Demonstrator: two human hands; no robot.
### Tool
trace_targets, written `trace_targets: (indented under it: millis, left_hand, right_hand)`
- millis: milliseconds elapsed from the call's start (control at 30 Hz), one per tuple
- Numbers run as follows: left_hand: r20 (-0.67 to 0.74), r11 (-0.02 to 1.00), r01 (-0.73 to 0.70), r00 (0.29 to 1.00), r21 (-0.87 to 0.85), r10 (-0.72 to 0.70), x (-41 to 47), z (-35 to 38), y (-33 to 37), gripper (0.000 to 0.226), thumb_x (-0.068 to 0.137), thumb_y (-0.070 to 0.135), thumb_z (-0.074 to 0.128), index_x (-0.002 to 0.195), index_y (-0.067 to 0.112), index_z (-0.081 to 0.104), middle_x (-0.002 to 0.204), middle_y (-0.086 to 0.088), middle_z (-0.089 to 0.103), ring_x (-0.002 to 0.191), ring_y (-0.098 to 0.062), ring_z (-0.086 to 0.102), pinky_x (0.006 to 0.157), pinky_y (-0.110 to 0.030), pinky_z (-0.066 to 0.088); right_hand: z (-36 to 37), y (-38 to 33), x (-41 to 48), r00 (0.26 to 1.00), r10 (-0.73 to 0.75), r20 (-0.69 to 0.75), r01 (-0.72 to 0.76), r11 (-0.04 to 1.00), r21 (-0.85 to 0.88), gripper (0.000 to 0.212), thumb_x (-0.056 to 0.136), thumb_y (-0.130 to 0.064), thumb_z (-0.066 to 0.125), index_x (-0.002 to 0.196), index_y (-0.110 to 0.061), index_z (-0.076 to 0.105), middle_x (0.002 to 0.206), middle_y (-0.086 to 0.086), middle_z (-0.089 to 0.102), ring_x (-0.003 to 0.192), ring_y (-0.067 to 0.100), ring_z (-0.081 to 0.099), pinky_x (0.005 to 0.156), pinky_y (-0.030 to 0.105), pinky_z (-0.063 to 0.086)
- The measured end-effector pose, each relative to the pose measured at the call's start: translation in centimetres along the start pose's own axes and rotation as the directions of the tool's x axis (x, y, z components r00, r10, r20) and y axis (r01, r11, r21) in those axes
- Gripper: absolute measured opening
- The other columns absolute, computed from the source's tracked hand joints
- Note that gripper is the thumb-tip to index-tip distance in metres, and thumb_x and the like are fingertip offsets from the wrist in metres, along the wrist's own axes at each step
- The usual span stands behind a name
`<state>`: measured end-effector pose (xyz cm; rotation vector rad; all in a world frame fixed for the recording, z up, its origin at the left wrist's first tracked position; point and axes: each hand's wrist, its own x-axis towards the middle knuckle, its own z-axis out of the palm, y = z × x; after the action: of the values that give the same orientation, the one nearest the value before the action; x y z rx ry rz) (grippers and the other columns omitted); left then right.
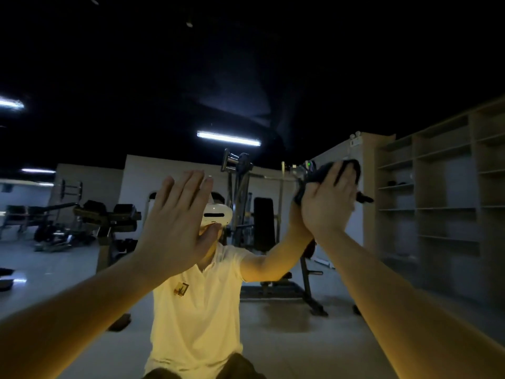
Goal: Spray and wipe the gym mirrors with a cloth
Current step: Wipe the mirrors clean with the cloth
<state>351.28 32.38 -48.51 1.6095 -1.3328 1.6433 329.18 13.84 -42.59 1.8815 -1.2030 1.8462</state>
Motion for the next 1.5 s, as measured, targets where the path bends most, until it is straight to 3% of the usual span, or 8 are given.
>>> trace_targets:
  millis: [133,233,333,700,1000,1133,1367,1500]
  left_hand:
    - [0.000,0.998,0.062,0.998,-0.001,-0.062,1.4,0.7,0.0,0.089,0.099,0.061,0.038,0.162,-0.001,0.027,0.170,-0.022,0.022,0.159,-0.035,0.018,0.128,-0.059,0.016]
    - [0.026,0.997,0.064,0.998,0.047,-0.065,1.4,1.3,0.0,0.094,0.100,0.067,0.031,0.163,-0.001,0.022,0.172,-0.022,0.016,0.161,-0.034,0.013,0.128,-0.059,0.015]
    - [0.026,0.993,0.066,0.997,0.097,-0.069,1.5,1.0,0.3,0.095,0.099,0.068,0.033,0.162,-0.002,0.024,0.172,-0.022,0.016,0.161,-0.034,0.013,0.129,-0.058,0.013]
    - [-0.027,0.995,0.077,0.997,0.059,-0.075,6.2,1.4,7.7,0.092,0.101,0.067,0.036,0.164,0.001,0.021,0.173,-0.018,0.016,0.161,-0.032,0.011,0.129,-0.055,0.009]
    - [-0.002,0.991,0.110,0.994,0.082,-0.110,6.7,3.2,9.8,0.099,0.099,0.073,0.029,0.164,-0.001,0.019,0.173,-0.020,0.011,0.162,-0.034,0.008,0.128,-0.060,0.014]
    - [0.016,0.988,0.127,0.992,0.086,-0.128,5.9,2.6,9.7,0.096,0.099,0.070,0.032,0.162,-0.001,0.024,0.172,-0.021,0.016,0.161,-0.034,0.011,0.127,-0.060,0.015]
    - [0.067,0.981,0.121,0.989,0.150,-0.132,2.6,2.1,10.1,0.095,0.097,0.069,0.036,0.161,-0.001,0.029,0.171,-0.020,0.022,0.160,-0.031,0.015,0.128,-0.057,0.011]
    - [0.076,0.986,0.103,0.991,0.132,-0.114,2.9,2.3,12.1,0.101,0.098,0.078,0.021,0.161,-0.001,0.028,0.171,-0.020,0.021,0.160,-0.031,0.016,0.129,-0.055,0.008]
  right_hand:
    - [0.4,-6.4,-0.5,0.943,-0.333,-0.014,0.333,0.943,-0.002,0.076,0.095,-0.040,0.015,0.164,-0.008,0.010,0.170,0.022,0.009,0.158,0.034,0.007,0.129,0.051,0.008]
    - [0.6,-9.8,-0.4,0.710,-0.703,0.025,0.703,0.711,0.011,0.074,0.097,-0.040,0.024,0.164,-0.011,0.019,0.170,0.018,0.014,0.159,0.030,0.009,0.129,0.051,0.011]
    - [1.1,-9.8,0.7,0.551,-0.833,0.052,0.833,0.553,0.015,0.070,0.098,-0.038,0.031,0.162,-0.011,0.027,0.169,0.016,0.021,0.158,0.028,0.014,0.128,0.047,0.011]
    - [-1.2,4.7,7.6,0.832,-0.553,0.042,0.554,0.827,-0.091,0.071,0.101,-0.040,0.021,0.165,-0.012,0.009,0.171,0.018,0.013,0.158,0.031,0.011,0.129,0.047,0.013]
    - [-1.5,10.7,9.1,0.998,-0.011,-0.058,0.012,1.000,0.010,0.077,0.095,-0.038,0.017,0.163,-0.003,0.012,0.167,0.027,0.017,0.155,0.040,0.016,0.126,0.054,0.015]
    - [-0.6,4.6,5.4,0.968,-0.246,-0.053,0.246,0.969,0.004,0.075,0.097,-0.039,0.021,0.164,-0.005,0.010,0.169,0.025,0.013,0.157,0.039,0.012,0.127,0.054,0.013]
    - [1.2,-0.8,-1.2,0.648,-0.758,0.078,0.760,0.650,-0.006,0.075,0.099,-0.039,0.033,0.165,-0.010,0.012,0.172,0.017,0.008,0.159,0.030,0.003,0.129,0.048,0.003]
    - [0.5,4.3,1.4,0.698,-0.714,0.055,0.716,0.696,-0.052,0.074,0.102,-0.042,0.030,0.165,-0.012,0.008,0.172,0.015,0.004,0.160,0.027,0.000,0.130,0.046,0.000]
